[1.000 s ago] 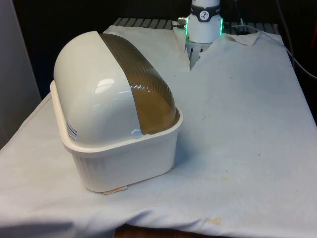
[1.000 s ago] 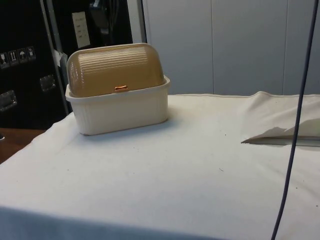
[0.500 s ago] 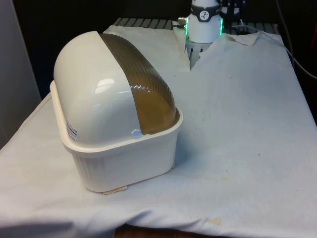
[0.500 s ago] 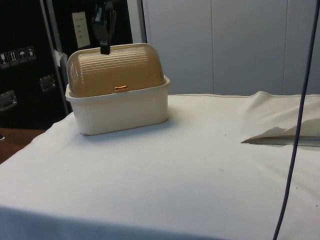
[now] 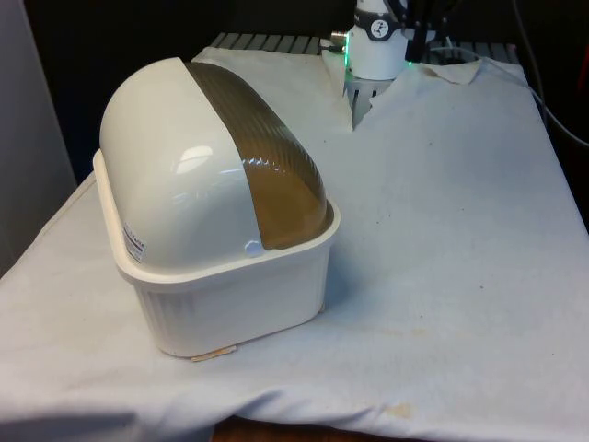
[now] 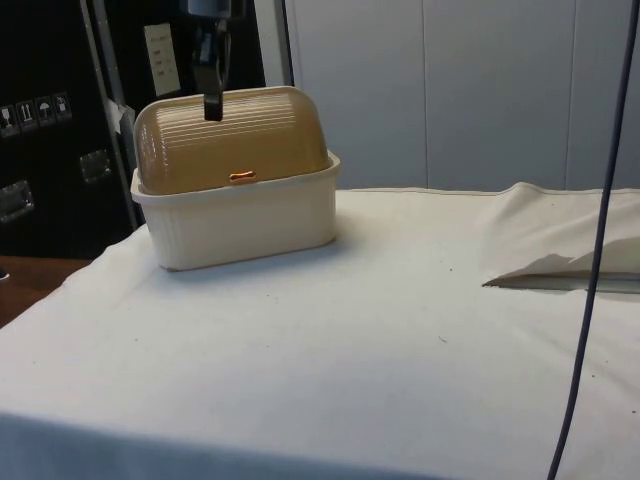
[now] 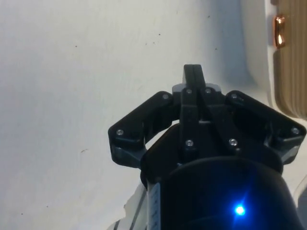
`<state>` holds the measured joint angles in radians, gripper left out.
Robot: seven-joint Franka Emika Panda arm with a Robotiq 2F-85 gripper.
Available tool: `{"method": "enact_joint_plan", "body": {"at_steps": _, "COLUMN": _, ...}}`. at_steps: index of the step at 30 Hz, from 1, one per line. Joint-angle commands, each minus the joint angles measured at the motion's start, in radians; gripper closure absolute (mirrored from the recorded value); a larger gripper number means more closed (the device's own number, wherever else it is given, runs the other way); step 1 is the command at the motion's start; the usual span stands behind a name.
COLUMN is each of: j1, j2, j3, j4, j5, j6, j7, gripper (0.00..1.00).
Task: Open the lid, then close it.
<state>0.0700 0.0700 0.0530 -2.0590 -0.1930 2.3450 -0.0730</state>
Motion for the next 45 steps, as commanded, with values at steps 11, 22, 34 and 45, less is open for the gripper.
{"method": "enact_joint_plan", "body": {"at_steps": 11, "j1": -0.002, "j2": -0.007, "j3": -0.011, "j4": -0.013, "j5": -0.08, "j6": 0.012, "j7": -0.015, "gripper": 1.0}}
{"method": "enact_joint_plan", "body": {"at_steps": 22, "j1": -0.001, "j2": -0.009, "j3": -0.012, "j4": -0.03, "j5": -0.171, "j6": 0.036, "j7": -0.002, "gripper": 1.0}}
{"method": "enact_joint_plan", "body": {"at_steps": 34, "j1": 0.002, "j2": -0.017, "j3": -0.008, "j4": -0.063, "j5": -0.29, "j6": 0.057, "j7": 0.045, "gripper": 1.0}}
{"method": "enact_joint_plan", "body": {"at_steps": 45, "j1": 0.003, "j2": -0.006, "j3": 0.009, "j4": -0.097, "j5": -0.403, "j6": 0.08, "j7": 0.153, "gripper": 1.0}}
